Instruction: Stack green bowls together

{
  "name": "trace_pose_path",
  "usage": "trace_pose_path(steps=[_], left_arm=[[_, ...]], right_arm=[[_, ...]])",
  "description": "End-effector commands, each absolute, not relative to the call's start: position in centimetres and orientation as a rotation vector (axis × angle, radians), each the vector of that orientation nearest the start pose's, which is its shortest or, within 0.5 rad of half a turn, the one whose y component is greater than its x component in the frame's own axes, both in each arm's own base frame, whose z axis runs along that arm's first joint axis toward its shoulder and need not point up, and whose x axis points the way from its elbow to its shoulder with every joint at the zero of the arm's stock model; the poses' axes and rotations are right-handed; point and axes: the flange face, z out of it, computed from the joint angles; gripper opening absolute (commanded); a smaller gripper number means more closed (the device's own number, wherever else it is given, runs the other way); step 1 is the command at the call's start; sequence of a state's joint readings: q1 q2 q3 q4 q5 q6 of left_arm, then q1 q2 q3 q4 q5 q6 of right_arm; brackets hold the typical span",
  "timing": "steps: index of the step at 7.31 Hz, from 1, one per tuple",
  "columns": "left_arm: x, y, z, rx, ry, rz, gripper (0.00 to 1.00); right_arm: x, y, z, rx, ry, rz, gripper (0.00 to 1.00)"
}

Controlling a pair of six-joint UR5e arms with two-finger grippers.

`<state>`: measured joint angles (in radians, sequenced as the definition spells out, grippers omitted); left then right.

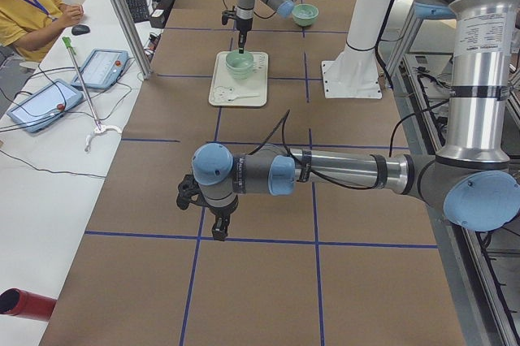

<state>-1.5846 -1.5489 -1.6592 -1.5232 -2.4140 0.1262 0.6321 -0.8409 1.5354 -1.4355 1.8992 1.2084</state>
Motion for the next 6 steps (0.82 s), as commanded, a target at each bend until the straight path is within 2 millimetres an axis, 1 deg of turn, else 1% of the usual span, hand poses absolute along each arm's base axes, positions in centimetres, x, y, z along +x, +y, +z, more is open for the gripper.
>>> trace_pose_path(steps=[1, 2, 3, 4, 5, 6], left_arm=[[-6.6, -48.2, 62.5, 0.078, 0.841, 0.114, 1.00], [-6.5, -48.4, 62.4, 0.081, 0.841, 0.117, 1.00], [-6.5, -48.5, 62.2, 0.086, 0.840, 0.120, 1.00], [-6.5, -48.5, 61.7, 0.098, 0.838, 0.127, 1.00], [-6.6, -48.7, 61.0, 0.112, 0.828, 0.137, 1.00], [-6.5, -48.6, 60.9, 0.116, 0.829, 0.138, 1.00]], right_arm=[[-52.1, -51.3, 22.1, 0.164, -0.846, 0.136, 1.00], [-50.0, -53.1, 22.5, 0.167, -0.843, 0.147, 1.00], [-46.7, -55.6, 23.6, 0.164, -0.840, 0.132, 1.00], [-41.0, -59.0, 26.9, 0.161, -0.823, 0.038, 1.00], [-33.3, -62.7, 30.3, 0.174, -0.793, -0.063, 1.00], [-24.8, -65.4, 34.1, 0.185, -0.774, -0.166, 1.00]])
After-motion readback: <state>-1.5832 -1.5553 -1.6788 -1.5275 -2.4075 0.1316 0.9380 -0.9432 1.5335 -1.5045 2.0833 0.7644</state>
